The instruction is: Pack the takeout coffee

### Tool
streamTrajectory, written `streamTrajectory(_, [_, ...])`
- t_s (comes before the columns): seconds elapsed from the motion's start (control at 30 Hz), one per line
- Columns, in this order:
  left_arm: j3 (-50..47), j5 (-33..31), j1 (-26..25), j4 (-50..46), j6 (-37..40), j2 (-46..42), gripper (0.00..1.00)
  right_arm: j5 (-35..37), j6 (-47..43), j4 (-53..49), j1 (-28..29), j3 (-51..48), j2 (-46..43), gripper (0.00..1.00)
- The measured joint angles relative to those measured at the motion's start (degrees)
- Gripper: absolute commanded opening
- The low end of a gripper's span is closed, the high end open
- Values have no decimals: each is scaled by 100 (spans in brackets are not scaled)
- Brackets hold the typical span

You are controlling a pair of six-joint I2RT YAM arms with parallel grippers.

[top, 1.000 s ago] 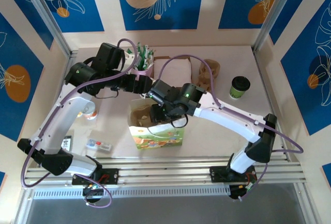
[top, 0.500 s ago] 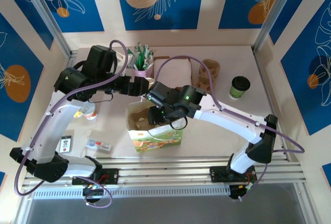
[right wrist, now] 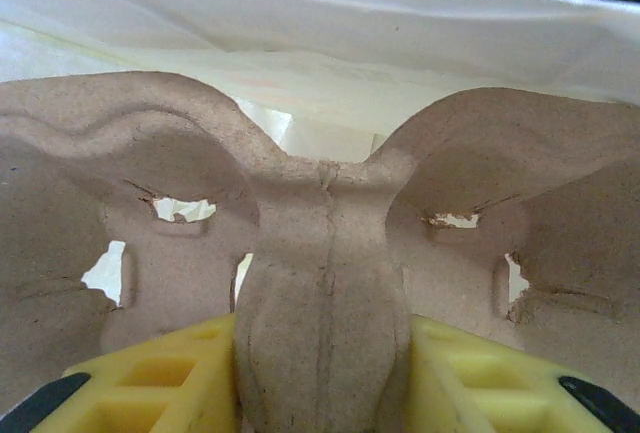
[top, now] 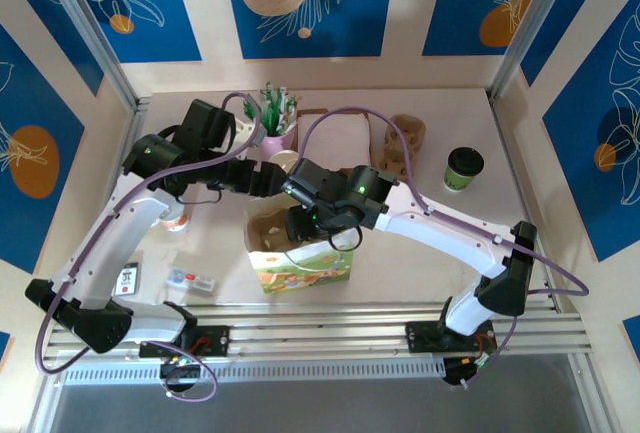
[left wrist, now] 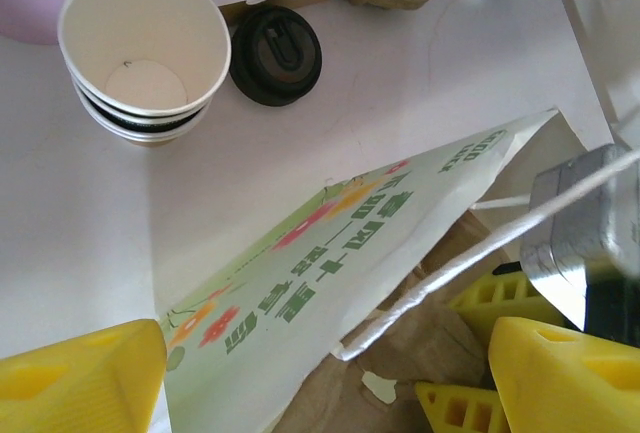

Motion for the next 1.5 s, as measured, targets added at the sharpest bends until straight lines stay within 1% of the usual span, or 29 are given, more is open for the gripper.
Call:
streamTrajectory(0.13, [2,2,26,72,-4,133,76,20,0,0,20,-2,0,42])
streamTrajectory(0.2, [2,39,33,107,0,197,76,39,4,-24,20,-9,0,42])
streamTrajectory(0.3, [2,44,37,151,0,249,72,61,2,-31,26,-37,0,42])
streamTrajectory(0.43, [2,44,59,238,-28,280,63,61,0,-13,37,-39,0,42])
streamTrajectory(0.5, [2,50,85,282,-57,286,56,61,0,-2,37,-46,0,42])
streamTrajectory(0.63, [2,133,114,348,-92,348,47,61,0,4,57,-63,0,42])
streamTrajectory(0.7, [2,170,125,367,-103,378,41,61,0,4,74,-63,0,42])
streamTrajectory(0.77, [2,197,142,385,-131,400,27,61,0,7,92,-63,0,42])
streamTrajectory(0.83, [4,236,170,428,-177,420,17,66,0,4,107,-63,0,42])
streamTrajectory(0.93, [9,297,219,498,-249,452,0,122,0,-4,142,-63,2,42])
streamTrajectory(1.1, [13,352,315,575,-374,518,0,225,0,-98,223,-20,125,42])
streamTrajectory(1.5, [-7,385,531,734,-654,525,0,365,55,-435,332,393,800,42])
